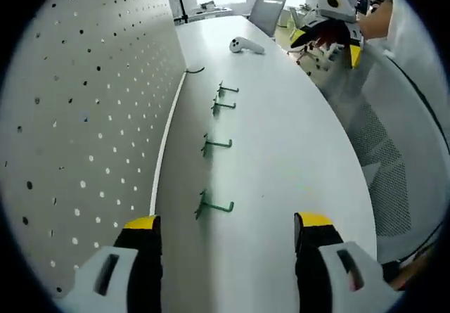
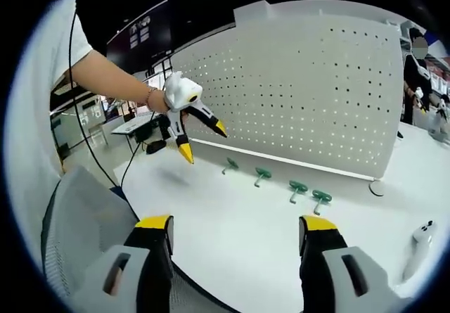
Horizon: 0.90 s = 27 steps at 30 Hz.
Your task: Insert the hook assembly into the mounting plate slot until the hook locks in place.
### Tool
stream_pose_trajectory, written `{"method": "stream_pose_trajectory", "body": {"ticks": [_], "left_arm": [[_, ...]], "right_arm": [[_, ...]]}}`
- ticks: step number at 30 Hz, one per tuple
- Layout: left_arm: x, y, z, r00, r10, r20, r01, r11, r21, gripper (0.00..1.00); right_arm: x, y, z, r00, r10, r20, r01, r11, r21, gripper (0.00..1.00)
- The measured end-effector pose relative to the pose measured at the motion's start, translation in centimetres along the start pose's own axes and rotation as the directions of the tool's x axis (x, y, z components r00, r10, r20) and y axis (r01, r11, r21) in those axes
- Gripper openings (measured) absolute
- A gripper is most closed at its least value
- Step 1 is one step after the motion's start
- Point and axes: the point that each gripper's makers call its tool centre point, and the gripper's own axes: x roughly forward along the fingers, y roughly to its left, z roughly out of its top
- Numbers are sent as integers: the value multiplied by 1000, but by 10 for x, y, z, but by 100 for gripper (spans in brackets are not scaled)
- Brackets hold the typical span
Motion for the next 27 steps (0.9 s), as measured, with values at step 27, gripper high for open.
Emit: {"method": "stream_pose_trajectory", "body": {"ticks": [27], "left_arm": [[31,12,-5,985,-115,-130,131,983,129,76]], "right_arm": [[2,-1,-5,1000,4,-25,-4,1000,2,72]]}}
